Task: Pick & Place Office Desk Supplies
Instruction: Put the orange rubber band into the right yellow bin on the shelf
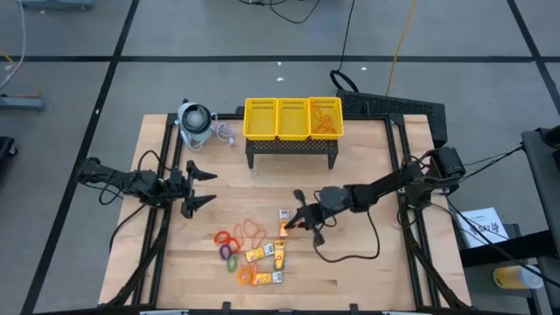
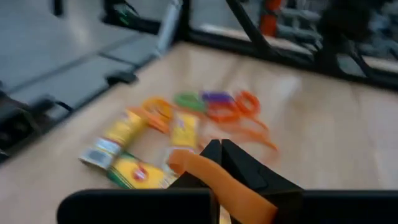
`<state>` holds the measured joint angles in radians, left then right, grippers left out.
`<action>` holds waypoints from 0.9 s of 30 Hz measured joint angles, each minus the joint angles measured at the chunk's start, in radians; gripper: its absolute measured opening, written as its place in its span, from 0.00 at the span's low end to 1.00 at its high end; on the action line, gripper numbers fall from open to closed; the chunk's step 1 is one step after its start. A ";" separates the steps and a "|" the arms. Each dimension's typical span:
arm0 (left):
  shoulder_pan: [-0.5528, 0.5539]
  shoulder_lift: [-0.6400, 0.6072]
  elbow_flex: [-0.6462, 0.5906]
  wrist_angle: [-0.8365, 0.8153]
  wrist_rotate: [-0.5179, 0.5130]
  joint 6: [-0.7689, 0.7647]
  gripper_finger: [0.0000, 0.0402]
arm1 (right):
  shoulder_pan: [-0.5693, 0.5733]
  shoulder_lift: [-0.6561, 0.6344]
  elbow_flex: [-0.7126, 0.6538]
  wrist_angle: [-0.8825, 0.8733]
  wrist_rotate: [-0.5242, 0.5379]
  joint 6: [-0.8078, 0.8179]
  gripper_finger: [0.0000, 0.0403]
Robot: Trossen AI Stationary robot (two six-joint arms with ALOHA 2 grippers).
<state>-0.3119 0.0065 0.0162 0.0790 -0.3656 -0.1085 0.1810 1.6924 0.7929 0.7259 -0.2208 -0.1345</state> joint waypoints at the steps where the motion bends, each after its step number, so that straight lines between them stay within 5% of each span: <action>1: 0.000 0.000 0.000 0.000 0.000 0.000 0.85 | -0.001 0.000 0.000 0.025 -0.017 0.002 0.00; 19: 0.000 0.000 0.000 0.000 0.000 0.000 0.85 | -0.031 -0.004 0.000 0.240 -0.125 0.073 0.00; 27: 0.000 0.000 0.000 0.000 0.000 0.000 0.85 | -0.123 -0.225 0.000 0.052 0.005 0.192 0.00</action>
<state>-0.3119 0.0063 0.0162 0.0788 -0.3656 -0.1085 0.0585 1.4673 0.7933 0.7781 -0.2160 0.0572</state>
